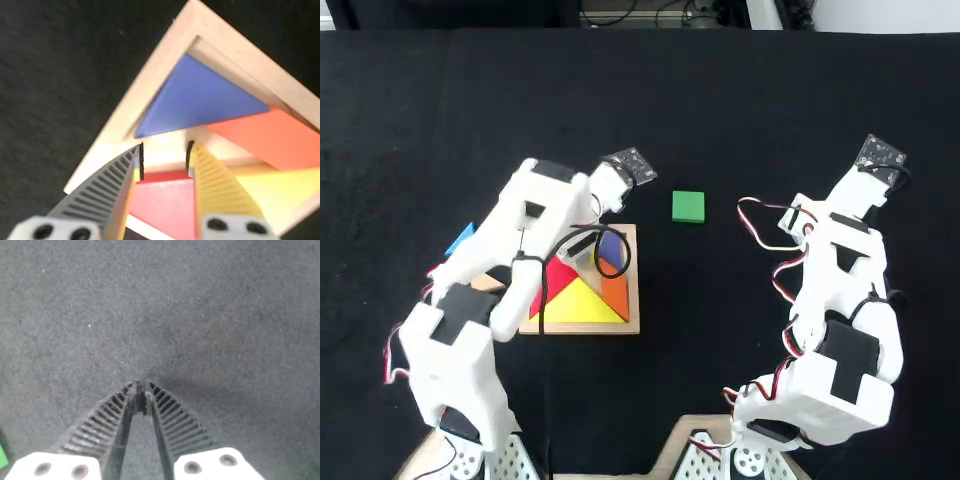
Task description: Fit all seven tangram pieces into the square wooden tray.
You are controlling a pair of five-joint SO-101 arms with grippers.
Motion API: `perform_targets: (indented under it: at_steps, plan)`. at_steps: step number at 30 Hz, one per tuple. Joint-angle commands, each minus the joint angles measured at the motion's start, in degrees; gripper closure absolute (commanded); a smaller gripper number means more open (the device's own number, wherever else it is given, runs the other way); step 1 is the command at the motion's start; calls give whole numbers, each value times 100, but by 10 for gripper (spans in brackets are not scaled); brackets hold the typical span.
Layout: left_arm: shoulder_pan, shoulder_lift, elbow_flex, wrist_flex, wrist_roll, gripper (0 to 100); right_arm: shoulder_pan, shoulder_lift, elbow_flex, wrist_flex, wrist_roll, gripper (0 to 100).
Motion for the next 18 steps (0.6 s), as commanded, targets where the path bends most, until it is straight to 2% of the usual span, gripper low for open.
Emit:
perform_targets:
  at_steps: [1, 6, 18]
  plan:
    - [-66, -193, 163, -668, -26, 834, -97, -242, -374, -88, -18, 987]
    - [57, -202, 127, -853, -26, 834, -97, -242, -374, -88, -18, 987]
    - [1033, -211, 470, -782, 9, 835, -97, -242, -374, -88, -18, 987]
